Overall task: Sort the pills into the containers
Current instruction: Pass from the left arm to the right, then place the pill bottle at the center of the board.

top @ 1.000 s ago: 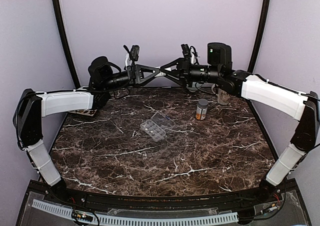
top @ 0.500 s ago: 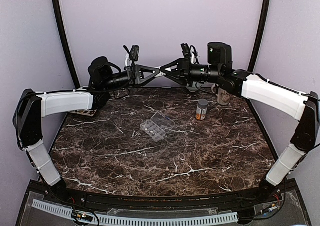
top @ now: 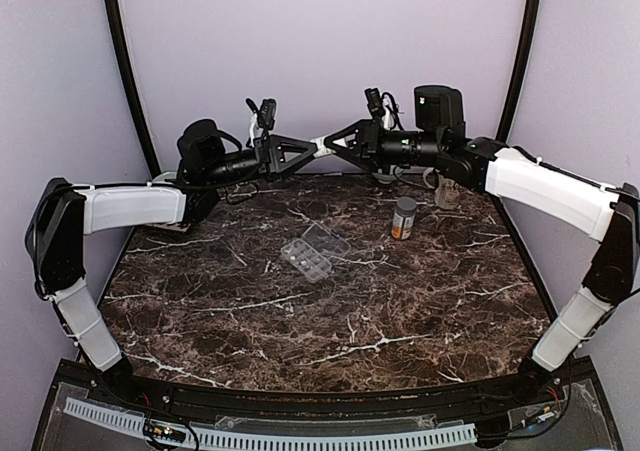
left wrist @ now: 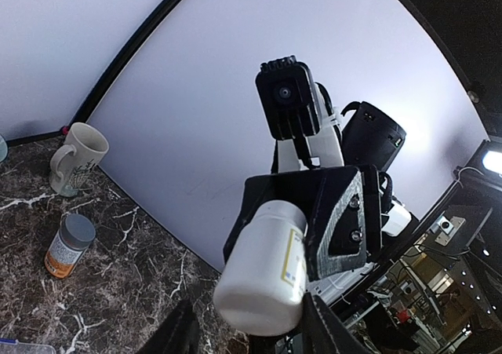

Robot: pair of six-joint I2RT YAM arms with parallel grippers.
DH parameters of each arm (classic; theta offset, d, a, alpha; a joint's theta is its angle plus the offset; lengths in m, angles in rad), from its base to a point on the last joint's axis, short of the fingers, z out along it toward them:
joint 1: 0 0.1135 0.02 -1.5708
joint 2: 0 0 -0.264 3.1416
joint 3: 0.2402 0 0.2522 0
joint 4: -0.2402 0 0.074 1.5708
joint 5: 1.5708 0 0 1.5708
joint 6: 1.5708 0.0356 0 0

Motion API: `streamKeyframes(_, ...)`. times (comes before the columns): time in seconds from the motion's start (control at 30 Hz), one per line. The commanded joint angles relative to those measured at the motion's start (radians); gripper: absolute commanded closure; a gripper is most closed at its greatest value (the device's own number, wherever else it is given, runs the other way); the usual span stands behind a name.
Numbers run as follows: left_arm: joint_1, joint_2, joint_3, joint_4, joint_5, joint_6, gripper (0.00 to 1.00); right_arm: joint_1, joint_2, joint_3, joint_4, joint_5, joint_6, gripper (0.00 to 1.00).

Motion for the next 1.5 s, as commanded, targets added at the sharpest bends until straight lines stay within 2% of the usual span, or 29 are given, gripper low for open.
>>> streamKeyframes(0.0, 0.01, -0.069, -0.034, 0.01, -0.024, 0.004, 0.54, -0.005, -0.05, 0.014, 0.006, 0.031, -0.034, 0.88)
streamKeyframes(0.2, 0.02, -0.113, -0.078, -0.049, -0.102, 0.037, 0.53, -0.005, -0.064, 0.025, -0.084, 0.096, -0.128, 0.88)
streamKeyframes(0.5, 0.024, -0.206, -0.123, -0.312, -0.311, 0.196, 0.53, -0.007, -0.092, -0.012, -0.341, 0.383, -0.366, 0.88)
streamKeyframes(0.77, 0.025, -0.244, -0.15, -0.472, -0.413, 0.28, 0.53, -0.021, -0.144, -0.139, -0.453, 0.603, -0.444, 0.88)
streamKeyframes(1.1, 0.023, -0.282, -0.219, -0.544, -0.489, 0.321, 0.53, -0.072, -0.173, -0.388, -0.433, 0.708, -0.439, 0.88)
streamKeyframes(1.47, 0.022, -0.29, -0.285, -0.582, -0.509, 0.32, 0.53, -0.128, -0.047, -0.467, -0.316, 0.746, -0.462, 0.87)
